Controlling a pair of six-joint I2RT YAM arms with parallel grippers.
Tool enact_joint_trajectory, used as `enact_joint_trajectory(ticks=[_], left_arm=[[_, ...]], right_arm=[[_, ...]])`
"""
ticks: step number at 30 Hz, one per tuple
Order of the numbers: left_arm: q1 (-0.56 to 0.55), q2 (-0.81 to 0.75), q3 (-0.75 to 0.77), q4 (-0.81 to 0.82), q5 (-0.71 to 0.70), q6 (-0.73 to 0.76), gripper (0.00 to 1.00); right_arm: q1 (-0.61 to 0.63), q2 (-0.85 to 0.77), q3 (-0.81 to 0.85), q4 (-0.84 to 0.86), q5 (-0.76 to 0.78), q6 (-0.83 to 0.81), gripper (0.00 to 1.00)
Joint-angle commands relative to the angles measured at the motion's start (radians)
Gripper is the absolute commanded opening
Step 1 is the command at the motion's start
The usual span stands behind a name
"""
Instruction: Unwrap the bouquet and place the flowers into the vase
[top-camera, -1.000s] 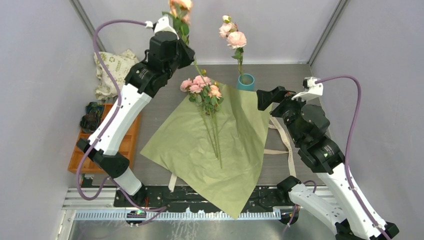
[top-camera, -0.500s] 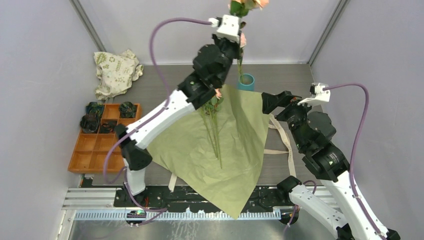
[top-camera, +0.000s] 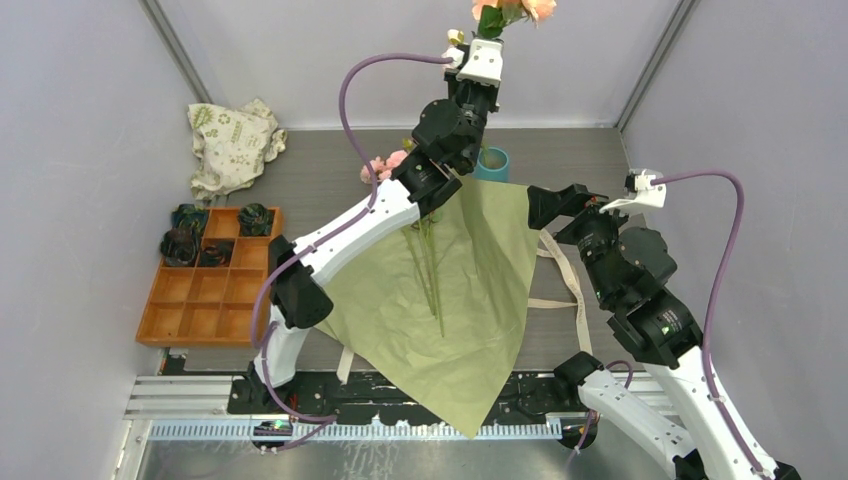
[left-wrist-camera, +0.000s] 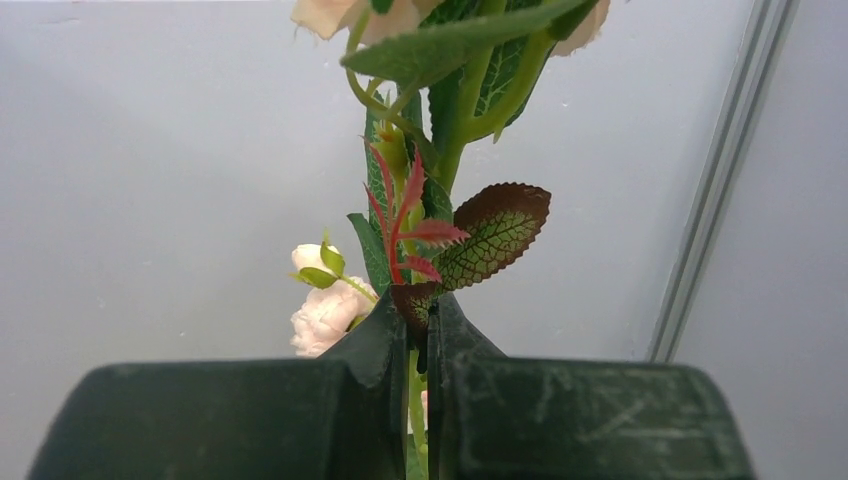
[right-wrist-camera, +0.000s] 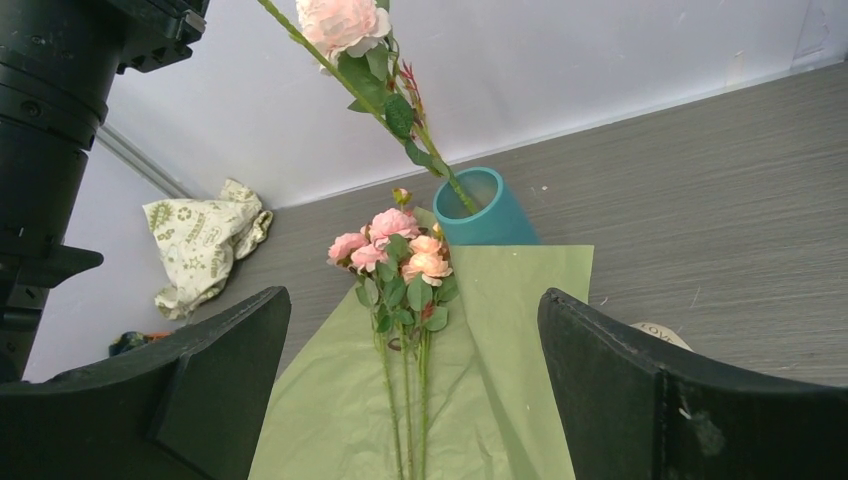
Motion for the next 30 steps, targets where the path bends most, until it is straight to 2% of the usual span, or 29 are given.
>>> enact_joint_trajectory(ticks=[1, 19, 25, 30], left_arm=[[0.002, -0.015, 0.044, 0.106, -0.028, 0.009, 0.00], [0.003, -0.070, -0.145, -0.004, -0.055, -0.227, 0.00], [0.003, -0.073, -0.154, -0.083, -0.073, -0.285, 0.18], [0.004, -0.089, -0.186, -0.108, -0.077, -0.333, 0.22]], right_arm=[[0.003, -0.002, -0.006, 0.037, 0.012, -0.015, 1.00], [0.003, 0.005, -0.011, 0.034, 0.016, -0.013, 1.00], [0.001, 0.009, -0.006, 0.035, 0.004, -0.007, 0.99], [0.003, 0.014, -0.001, 0.036, -0.007, -0.001, 1.00]])
